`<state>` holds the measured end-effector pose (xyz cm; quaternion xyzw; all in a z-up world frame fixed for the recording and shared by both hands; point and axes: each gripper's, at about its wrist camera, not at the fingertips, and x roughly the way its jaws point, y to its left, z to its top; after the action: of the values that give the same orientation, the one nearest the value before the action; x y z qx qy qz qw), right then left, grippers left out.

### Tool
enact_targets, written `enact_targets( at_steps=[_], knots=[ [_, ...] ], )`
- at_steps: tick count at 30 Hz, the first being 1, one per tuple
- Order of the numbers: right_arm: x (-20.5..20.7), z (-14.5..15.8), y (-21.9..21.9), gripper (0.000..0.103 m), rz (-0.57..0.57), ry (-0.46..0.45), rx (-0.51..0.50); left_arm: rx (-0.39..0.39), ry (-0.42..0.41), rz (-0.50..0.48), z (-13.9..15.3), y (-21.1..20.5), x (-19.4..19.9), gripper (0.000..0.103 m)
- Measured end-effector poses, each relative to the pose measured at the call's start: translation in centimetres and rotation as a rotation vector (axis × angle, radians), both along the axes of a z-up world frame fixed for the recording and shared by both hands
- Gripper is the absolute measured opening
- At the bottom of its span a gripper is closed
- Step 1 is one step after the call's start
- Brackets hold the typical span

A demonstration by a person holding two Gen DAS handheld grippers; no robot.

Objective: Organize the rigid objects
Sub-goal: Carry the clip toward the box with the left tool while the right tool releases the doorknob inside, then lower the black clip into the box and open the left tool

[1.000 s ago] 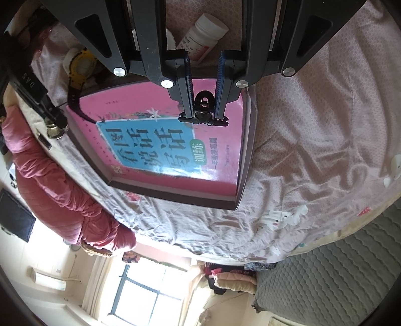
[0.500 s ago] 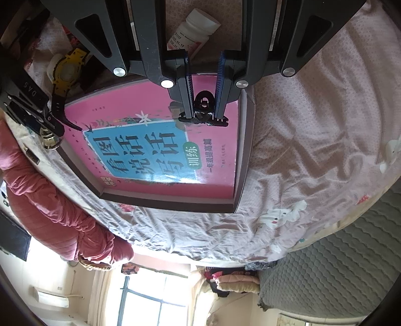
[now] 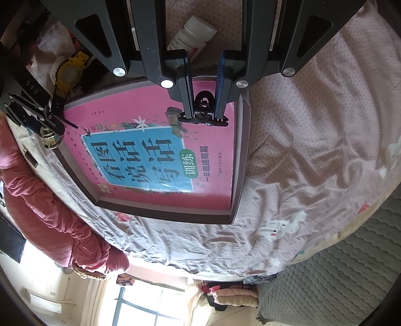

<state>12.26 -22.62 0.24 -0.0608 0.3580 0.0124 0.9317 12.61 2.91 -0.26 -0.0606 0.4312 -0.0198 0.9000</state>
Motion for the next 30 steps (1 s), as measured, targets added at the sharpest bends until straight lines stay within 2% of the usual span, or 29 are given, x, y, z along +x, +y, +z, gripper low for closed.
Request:
enact_targets(
  at_steps=[5,9,16,21,30],
  knots=[
    [-0.2,0.1,0.1,0.047,0.004,0.001,-0.008,-0.002,0.004,0.002,0.1,0.1,0.0,0.016],
    [-0.4,0.2,0.5,0.047,0.008,-0.010,-0.052,-0.005,0.004,0.006,0.1,0.1,0.1,0.016],
    [-1.1,0.1,2.3,0.048,0.009,-0.066,-0.243,-0.011,0.003,0.011,0.1,0.2,-0.1,0.016],
    [-1.1,0.2,1.4,0.048,-0.017,-0.066,-0.205,-0.018,0.004,0.019,0.1,0.5,-0.2,0.016],
    [-0.9,0.2,-1.3,0.054,-0.067,-0.038,-0.027,-0.020,0.004,0.026,0.2,0.6,-0.3,0.016]
  ],
)
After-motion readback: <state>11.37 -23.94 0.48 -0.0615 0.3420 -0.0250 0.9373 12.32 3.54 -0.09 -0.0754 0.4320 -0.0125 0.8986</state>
